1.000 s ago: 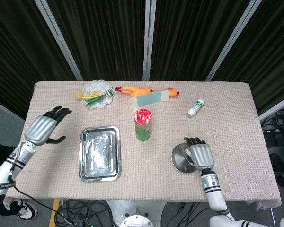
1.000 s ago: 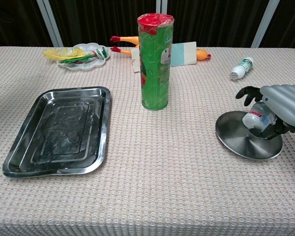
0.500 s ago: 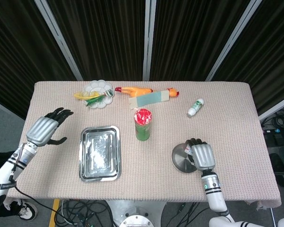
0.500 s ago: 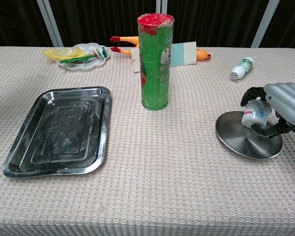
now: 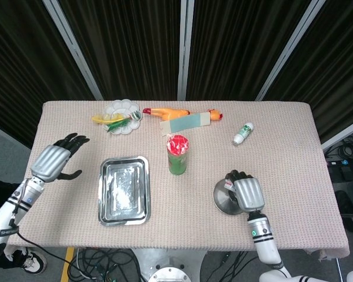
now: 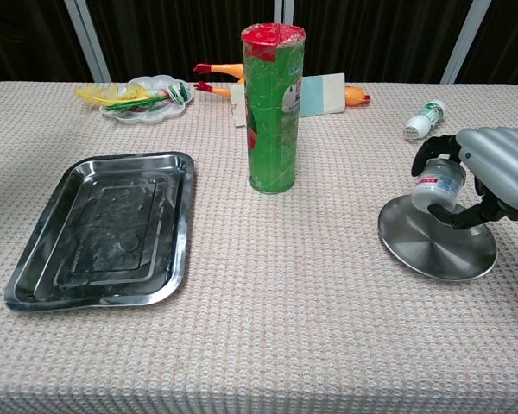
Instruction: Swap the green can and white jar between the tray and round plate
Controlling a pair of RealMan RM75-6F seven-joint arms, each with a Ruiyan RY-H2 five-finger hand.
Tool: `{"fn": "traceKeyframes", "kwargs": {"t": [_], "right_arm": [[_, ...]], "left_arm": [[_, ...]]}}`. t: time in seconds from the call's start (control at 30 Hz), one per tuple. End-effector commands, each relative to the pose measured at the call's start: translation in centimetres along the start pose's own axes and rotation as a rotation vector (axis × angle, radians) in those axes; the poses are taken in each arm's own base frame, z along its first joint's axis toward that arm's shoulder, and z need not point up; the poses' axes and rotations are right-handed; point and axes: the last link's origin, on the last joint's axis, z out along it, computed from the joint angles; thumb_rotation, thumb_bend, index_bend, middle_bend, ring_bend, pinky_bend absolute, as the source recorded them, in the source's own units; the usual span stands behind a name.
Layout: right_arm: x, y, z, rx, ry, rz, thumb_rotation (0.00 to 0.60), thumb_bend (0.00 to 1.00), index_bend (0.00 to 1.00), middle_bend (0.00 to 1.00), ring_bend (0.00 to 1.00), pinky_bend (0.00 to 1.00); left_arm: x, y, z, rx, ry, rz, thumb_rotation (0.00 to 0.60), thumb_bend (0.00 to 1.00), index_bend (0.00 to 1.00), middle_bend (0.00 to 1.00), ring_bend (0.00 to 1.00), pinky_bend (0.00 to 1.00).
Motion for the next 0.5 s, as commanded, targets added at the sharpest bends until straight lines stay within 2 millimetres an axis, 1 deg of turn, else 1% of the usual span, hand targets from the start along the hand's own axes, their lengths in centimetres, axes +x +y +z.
{"fn": "traceKeyframes", "kwargs": {"t": [0.03, 0.1, 0.2, 0.4, 0.5], "right_arm": [[1.2, -1.8, 0.0, 0.081, 0.01, 0.007, 0.6, 0.37, 0.47, 0.4, 0.38, 0.56], [1.6, -3.1, 0.0, 0.136, 0.0, 0.015, 0.6, 0.37, 0.47, 0.4, 0.38, 0.56], [1.6, -5.0, -0.1, 0.213, -0.034, 0.025, 0.6, 0.37, 0.47, 0.4, 0.38, 0.56], [0.9, -8.5, -0.5, 0.325, -0.095, 0.032, 0.6, 0.37, 0.47, 0.4, 0.38, 0.56], [0.4, -10.1, -0.2, 0.371, -0.103, 0.025, 0.6, 0.37, 0.47, 0.4, 0.38, 0.56]], "left_arm": [[0.3, -0.2, -0.3, 0.006, 0.013, -0.005, 0.6, 0.22, 0.09, 0.07, 0.01, 0.23], [0.4, -0.4, -0.6, 0.015, 0.016, -0.005, 0.6, 0.22, 0.09, 0.07, 0.01, 0.23], [0.5, -0.7, -0.9, 0.025, 0.015, 0.002, 0.6, 0.22, 0.09, 0.07, 0.01, 0.23], [0.8, -1.0, -1.2, 0.037, 0.013, 0.003, 0.6, 0.21, 0.09, 0.07, 0.01, 0.23], [0.9, -1.2, -1.3, 0.042, 0.015, 0.005, 0.6, 0.22, 0.09, 0.07, 0.01, 0.23]]}}
